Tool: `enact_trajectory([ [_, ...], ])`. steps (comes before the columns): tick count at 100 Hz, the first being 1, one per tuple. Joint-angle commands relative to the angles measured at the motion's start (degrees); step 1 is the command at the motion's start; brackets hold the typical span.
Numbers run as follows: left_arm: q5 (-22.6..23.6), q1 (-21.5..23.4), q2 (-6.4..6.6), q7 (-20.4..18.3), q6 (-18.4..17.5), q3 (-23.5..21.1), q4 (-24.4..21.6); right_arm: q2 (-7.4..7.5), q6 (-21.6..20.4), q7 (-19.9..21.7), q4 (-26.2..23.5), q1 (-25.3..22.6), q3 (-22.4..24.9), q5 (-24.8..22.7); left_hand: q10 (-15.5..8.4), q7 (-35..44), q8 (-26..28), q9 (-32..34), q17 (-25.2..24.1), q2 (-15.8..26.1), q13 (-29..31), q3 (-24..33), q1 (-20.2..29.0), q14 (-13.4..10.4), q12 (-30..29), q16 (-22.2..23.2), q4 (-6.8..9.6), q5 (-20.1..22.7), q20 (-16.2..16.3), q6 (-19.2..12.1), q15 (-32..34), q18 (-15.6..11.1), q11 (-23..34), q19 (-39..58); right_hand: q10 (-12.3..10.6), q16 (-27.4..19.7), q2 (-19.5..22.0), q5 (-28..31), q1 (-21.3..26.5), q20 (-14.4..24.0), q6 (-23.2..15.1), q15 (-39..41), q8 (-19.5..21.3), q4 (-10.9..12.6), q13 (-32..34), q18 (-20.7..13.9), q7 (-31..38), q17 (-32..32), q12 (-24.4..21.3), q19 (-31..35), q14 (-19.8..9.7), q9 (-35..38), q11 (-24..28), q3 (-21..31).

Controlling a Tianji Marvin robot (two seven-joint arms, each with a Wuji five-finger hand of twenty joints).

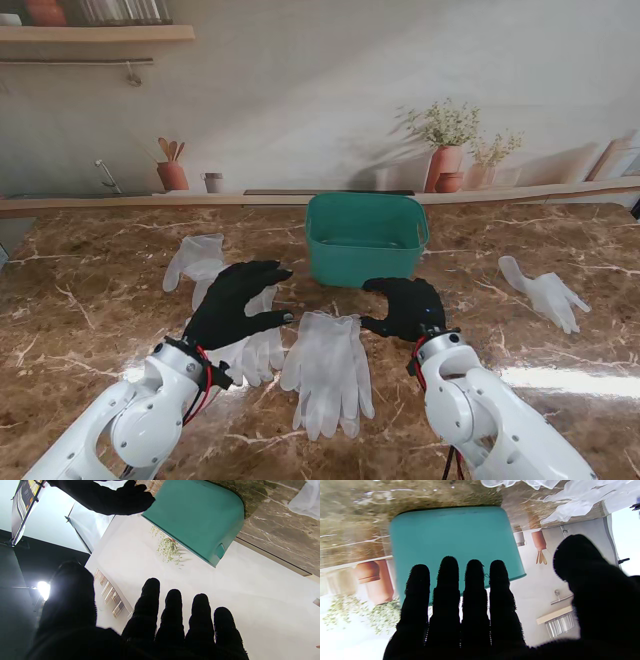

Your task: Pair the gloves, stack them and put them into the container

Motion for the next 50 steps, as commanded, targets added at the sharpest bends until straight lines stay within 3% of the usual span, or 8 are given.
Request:
enact_trajectory([
  [1,0.42,1.37,0.5,0.0,-0.19,-0.64,-1.02,-1.18,1.56,1.68,1.39,2.55,-2.42,0.93,-1.32,-0.12,-1.01,-0.63,-0.15,2.86,-2.26,-2.35,0.35,-2.88,-0.77,-0.96,1.94,-0.95,-1.13,-0.66,-1.91,-1.82,-1.3,1.14,-0.72,-0.38,-1.13,-2.15,-0.72,-1.36,0.44,-0.99,-0.37,1.4,-1.5,1.27,-0.19,-0.81,0.79,0.37,0.5,-0.97,0.16,-0.78],
  [13,0.69,2.56,0.67,-0.65,-0.35,-1.77,-2.01,-1.36,4.91,2.59,5.07,7.34,-7.89,1.13,-1.53,-0.1,-0.98,-0.72,-0.19,2.88,-2.34,-2.35,0.52,-3.01,-0.81,-1.02,1.92,-0.99,-1.27,-0.73,-2.01,-1.84,-1.38,1.06,-0.93,-0.97,-2.32,-3.02,-0.36,-1.13,0.58,-2.04,-0.29,1.19,-3.77,2.89,-0.48,-0.88,0.82,0.98,1.42,-2.31,-0.2,-0.05],
  [38,1.44,4.19,0.72,-0.5,-0.69,-3.46,-3.56,-1.84,11.42,4.96,13.31,16.33,-18.85,1.65,-1.59,0.3,-0.78,-0.6,-0.19,3.0,-2.25,-2.38,0.8,-3.17,-0.85,-1.12,1.88,-0.59,-1.4,-1.18,-2.14,-1.71,-1.43,1.06,-0.25,-0.94,-5.02,-4.53,-0.86,-0.41,1.81,-0.69,-0.52,0.15,-1.29,4.06,-1.52,1.4,0.74,3.14,2.89,-3.08,-0.08,2.76],
  [50,1.56,4.45,0.71,-0.36,-0.65,-3.74,-3.76,-2.24,13.27,5.43,16.21,18.97,-22.62,2.45,-1.69,0.64,-0.61,-0.54,-0.23,3.02,-2.19,-2.39,0.91,-3.3,-0.88,-1.16,1.87,-0.23,-1.45,-1.53,-2.19,-1.67,-1.47,1.03,0.42,0.91,-6.23,-6.0,-1.58,3.17,2.91,2.6,-0.91,-0.68,2.62,4.42,-2.5,4.3,0.74,9.84,3.11,-2.66,1.02,4.32],
])
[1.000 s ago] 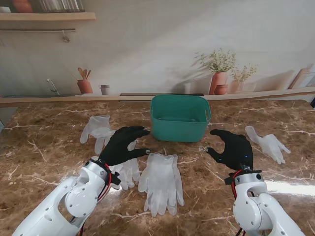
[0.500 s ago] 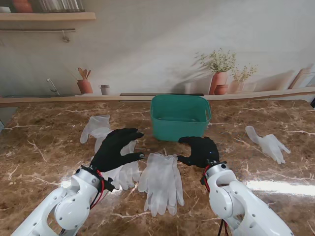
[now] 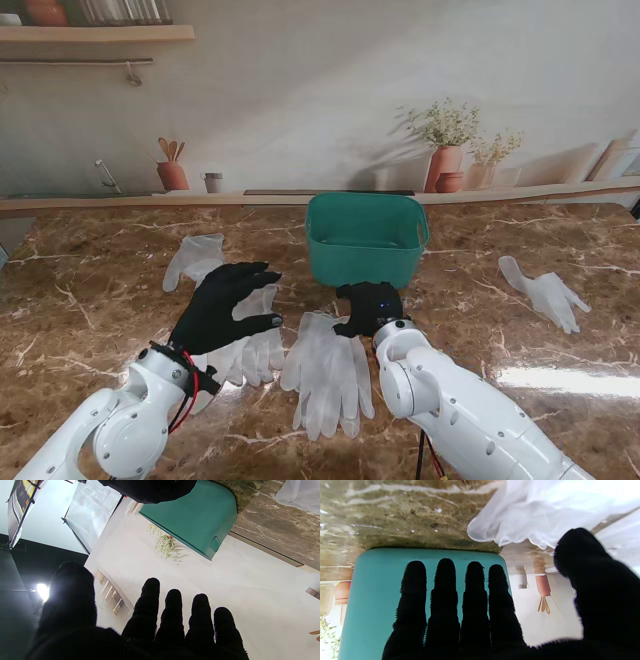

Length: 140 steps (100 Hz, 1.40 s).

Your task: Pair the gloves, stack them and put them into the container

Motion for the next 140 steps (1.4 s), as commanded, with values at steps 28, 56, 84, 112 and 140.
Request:
enact_trajectory([
  [28,-0.32,0.77,0.21,-0.36,0.56,0.17,-0.78,-2.39,8.29,0.07,6.02,4.16,-7.22,2.2,-1.86,1.48,-0.14,-0.32,-0.29,3.17,-2.07,-2.26,1.52,-3.48,-0.86,-0.63,1.85,0.79,-0.96,-1.86,-2.26,-1.45,-1.36,0.73,-3.71,13.63,-4.43,-4.47,-1.42,8.36,3.72,19.25,-2.1,-1.89,9.17,-1.12,-1.73,3.66,17.11,11.64,-3.72,6.4,22.15,4.68],
  [56,-0.57,0.52,0.0,0.54,1.0,0.69,-0.49,-3.59,8.85,-3.03,7.79,3.91,-8.37,3.47,-2.08,2.05,0.16,0.28,-0.22,3.56,-1.71,-2.32,2.19,-3.74,-0.77,-0.64,1.73,1.77,-0.8,-2.06,-2.13,-1.4,-1.2,1.18,-7.19,25.83,-14.05,17.12,2.8,7.61,-11.42,37.49,15.94,-6.41,-3.75,0.72,22.36,-3.75,40.39,5.25,-6.12,9.77,35.47,9.9],
  [84,-0.86,0.15,0.0,0.46,0.78,0.97,-0.09,-3.08,4.61,-3.25,5.78,1.49,-6.18,4.08,-1.98,2.71,0.53,0.3,-0.31,3.71,-1.79,-2.4,2.49,-3.75,-0.73,-0.67,1.69,2.52,-1.06,-2.3,-2.06,-1.3,-1.17,0.97,-2.03,10.04,-17.1,19.73,15.44,10.22,-19.3,15.74,25.95,-11.72,7.14,0.22,35.21,5.51,12.37,10.28,-2.91,12.3,11.24,10.04],
  [112,-1.06,0.34,-0.01,0.41,0.7,0.82,-0.02,-4.4,-1.1,-12.7,6.33,-1.05,-0.11,5.38,-1.82,3.16,0.79,0.54,-0.39,4.0,-1.84,-2.39,2.83,-3.71,-0.77,-0.78,1.67,3.07,-1.45,-2.27,-2.15,-1.32,-1.24,0.28,-5.21,13.92,-17.9,22.33,19.81,8.63,-18.79,23.6,8.96,-11.49,27.12,-1.38,37.49,19.11,15.93,24.72,-5.42,34.99,15.84,11.39],
  [140,-1.33,0.14,-0.04,0.37,0.64,0.93,0.14,-3.46,-4.24,-16.61,4.82,-2.65,5.77,1.76,-1.79,3.18,0.85,0.46,-0.41,4.08,-1.89,-2.48,2.84,-3.75,-0.82,-0.86,1.65,2.95,-1.62,-2.36,-2.23,-1.26,-1.36,-0.43,-5.14,14.17,-17.16,24.01,20.14,8.34,-18.97,24.65,0.75,-10.88,26.67,-2.47,39.26,17.98,15.76,24.46,-6.1,35.93,16.25,11.34],
])
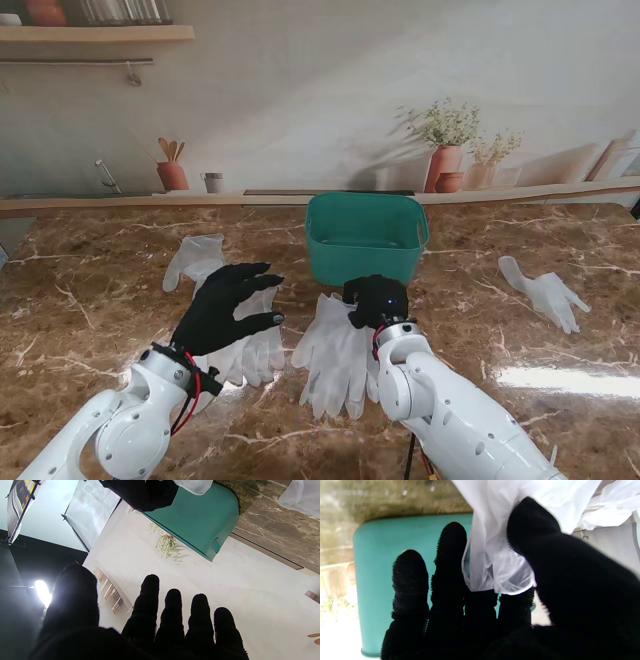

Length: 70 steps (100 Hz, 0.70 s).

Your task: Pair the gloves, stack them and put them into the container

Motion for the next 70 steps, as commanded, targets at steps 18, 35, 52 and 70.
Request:
enact_trajectory([
  [18,-0.18,0.12,-0.14,0.25,0.01,0.34,0.37,1.98,-5.8,-4.42,-1.06,-2.81,3.23,-4.22,-1.46,1.05,0.86,0.28,-0.41,2.35,-1.87,-2.48,2.17,-3.06,-0.81,-0.8,1.56,1.15,-0.69,-1.63,-2.23,-1.19,-1.34,-0.68,-2.19,3.15,3.3,-1.17,1.2,-0.05,-2.17,1.05,1.41,1.19,-2.36,-1.6,1.23,-4.46,2.41,0.32,-2.5,-0.1,0.87,0.84],
  [35,-0.3,-0.02,-0.14,0.24,-0.18,0.52,0.54,3.68,-11.1,-6.19,-3.26,-6.81,4.65,-9.03,-1.38,1.12,0.91,0.45,-0.43,2.31,-1.8,-2.46,2.25,-2.93,-0.78,-0.78,1.57,1.29,-0.6,-1.63,-2.19,-1.23,-1.27,-0.93,-2.41,3.66,3.35,-1.4,0.81,0.08,-2.85,1.42,2.45,1.41,-3.57,-1.75,0.89,-5.68,3.59,-0.63,-3.02,-0.77,1.32,0.99],
  [52,-0.46,-0.24,-0.15,0.17,-0.23,0.75,0.69,4.99,-14.6,-6.97,-5.45,-10.66,5.74,-12.49,-1.37,1.13,0.92,0.37,-0.4,2.31,-1.82,-2.44,2.32,-2.99,-0.78,-0.76,1.57,1.28,-0.54,-1.65,-2.19,-1.29,-1.29,-1.14,-2.93,4.25,2.72,-1.19,0.56,0.37,-3.01,2.17,3.26,1.3,-4.05,-1.78,0.7,-5.9,3.87,-0.85,-3.03,-0.61,1.6,1.74],
  [70,-0.56,-0.39,-0.15,0.16,-0.27,0.99,0.82,6.09,-18.08,-7.49,-7.23,-13.65,6.57,-15.35,-1.36,1.11,0.92,0.42,-0.43,2.33,-1.86,-2.45,2.37,-3.02,-0.76,-0.73,1.56,1.27,-0.47,-1.66,-2.16,-1.27,-1.24,-1.44,-2.87,4.46,2.32,-1.05,0.36,0.75,-3.25,2.93,3.68,1.13,-4.11,-1.75,0.49,-5.94,4.06,-0.66,-3.04,-0.51,1.86,2.21],
])
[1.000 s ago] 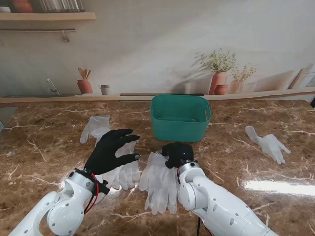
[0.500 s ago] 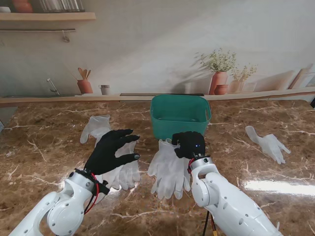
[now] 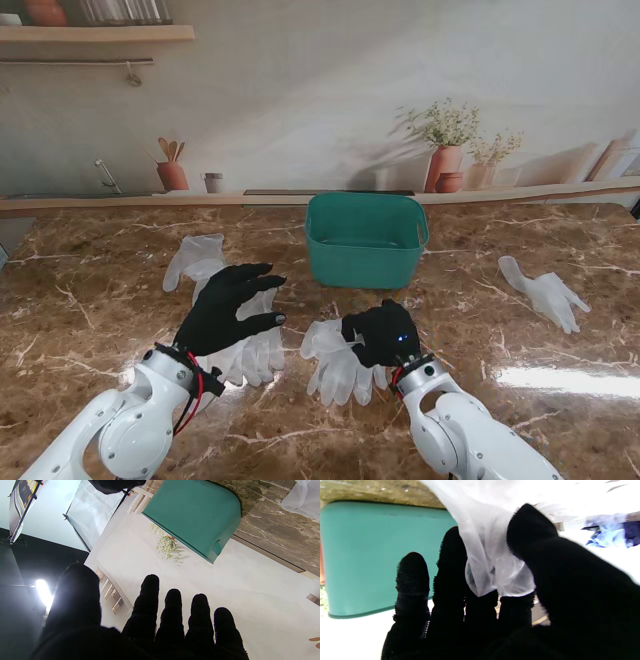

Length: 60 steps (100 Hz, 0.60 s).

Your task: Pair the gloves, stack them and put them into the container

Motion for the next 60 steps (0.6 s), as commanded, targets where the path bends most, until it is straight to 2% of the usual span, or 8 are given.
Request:
enact_trajectory([
  [1,-0.09,0.14,-0.11,0.03,-0.11,0.27,0.22,0.74,-0.84,0.28,-0.24,-1.75,-0.43,-0.86,-1.37,1.09,0.91,0.42,-0.43,2.34,-1.89,-2.47,1.02,-3.01,-0.75,-0.71,1.55,1.27,-0.45,-1.64,-2.17,-1.27,-1.24,-1.45,-1.81,1.06,-0.83,0.06,0.6,0.77,-2.39,1.58,1.32,1.12,-1.4,-0.91,0.41,-0.43,1.1,0.08,-1.67,0.87,1.28,2.24],
  [24,-0.12,-0.05,-0.09,-0.1,-0.05,0.52,0.32,2.36,-2.62,1.44,0.7,-0.82,-3.26,-4.72,-1.34,1.01,0.89,0.32,-0.44,2.3,-2.01,-2.43,1.25,-3.06,-0.77,-0.75,1.55,1.12,-0.34,-1.61,-2.22,-1.21,-1.28,-1.74,-1.91,0.82,-1.13,0.01,-0.25,0.94,-2.0,1.33,0.96,0.66,-2.73,-0.75,-0.39,-1.37,1.03,-0.43,-1.72,0.3,1.0,2.62],
  [36,-0.1,-0.02,-0.06,-0.28,0.01,0.41,0.26,3.43,-3.89,5.18,0.5,-0.27,-3.81,-6.67,-1.35,0.98,0.87,0.19,-0.48,2.28,-2.05,-2.45,1.27,-3.06,-0.78,-0.78,1.55,1.1,-0.3,-1.49,-2.25,-1.16,-1.32,-1.93,-0.88,-0.88,-0.52,-2.97,-5.92,1.61,1.59,-1.78,-7.65,-0.57,-6.88,-0.53,-2.49,-4.88,-0.12,-3.36,-1.69,-3.15,-3.25,1.7],
  [43,-0.06,0.0,-0.03,-0.39,0.09,0.31,0.22,3.99,-5.07,6.94,-0.51,-0.64,-3.28,-8.05,-1.33,0.94,0.85,0.12,-0.52,2.34,-2.09,-2.45,1.28,-3.13,-0.81,-0.81,1.55,1.04,-0.27,-1.53,-2.3,-1.06,-1.38,-2.06,-0.54,-1.42,1.25,-4.55,-10.39,1.92,3.09,-3.52,-10.92,-0.54,-9.23,-0.75,-4.69,-6.56,-1.54,-4.76,-1.37,-6.0,-4.88,0.64],
  [49,-0.15,0.02,-0.02,-0.57,0.21,0.26,0.15,4.51,-6.41,9.59,-2.34,-1.64,-1.95,-9.43,-1.48,0.91,0.84,0.09,-0.52,2.36,-2.17,-2.47,1.26,-3.14,-0.83,-0.84,1.55,0.97,-0.24,-1.59,-2.36,-0.97,-1.4,-2.16,-0.38,-1.69,4.65,-3.58,-14.93,3.27,4.66,-5.8,-9.64,1.12,-12.14,-0.98,-10.96,-8.97,-5.98,-7.52,-1.06,-8.62,-5.45,-0.34],
  [53,-0.21,0.01,-0.01,-0.67,0.24,0.23,0.13,4.73,-7.7,11.04,-3.47,-2.42,-0.81,-9.93,-1.43,0.91,0.84,0.07,-0.53,2.31,-2.17,-2.48,1.26,-3.14,-0.84,-0.85,1.54,0.97,-0.22,-1.54,-2.37,-0.99,-1.41,-2.22,-0.3,-1.94,7.64,-2.88,-18.11,4.11,5.72,-7.17,-7.23,4.25,-14.02,-1.02,-16.82,-10.16,-6.9,-9.05,-0.9,-10.29,-6.38,-1.36],
  [57,-0.26,0.0,0.0,-0.73,0.25,0.23,0.12,4.8,-9.12,12.64,-4.7,-3.4,0.48,-9.86,-1.36,0.9,0.84,-0.04,-0.59,2.35,-2.28,-2.46,1.28,-3.06,-0.86,-0.87,1.55,0.95,-0.21,-1.57,-2.42,-0.93,-1.48,-2.31,0.11,-2.52,10.55,-2.72,-20.29,4.94,6.46,-8.95,-3.19,8.85,-16.08,-1.1,-22.22,-11.61,-7.73,-10.88,-0.61,-12.49,-7.89,-2.75],
  [60,-0.29,-0.02,0.0,-0.76,0.22,0.22,0.14,4.86,-9.96,13.65,-5.77,-4.26,1.51,-9.97,-1.38,0.91,0.84,0.02,-0.59,2.35,-2.25,-2.44,1.32,-3.1,-0.86,-0.87,1.56,0.96,-0.2,-1.54,-2.41,-0.91,-1.46,-2.37,0.24,-2.81,11.74,-3.06,-21.41,5.03,6.53,-9.73,-2.33,9.83,-17.2,-1.15,-23.35,-12.33,-8.08,-11.54,-0.59,-13.8,-8.64,-3.62],
])
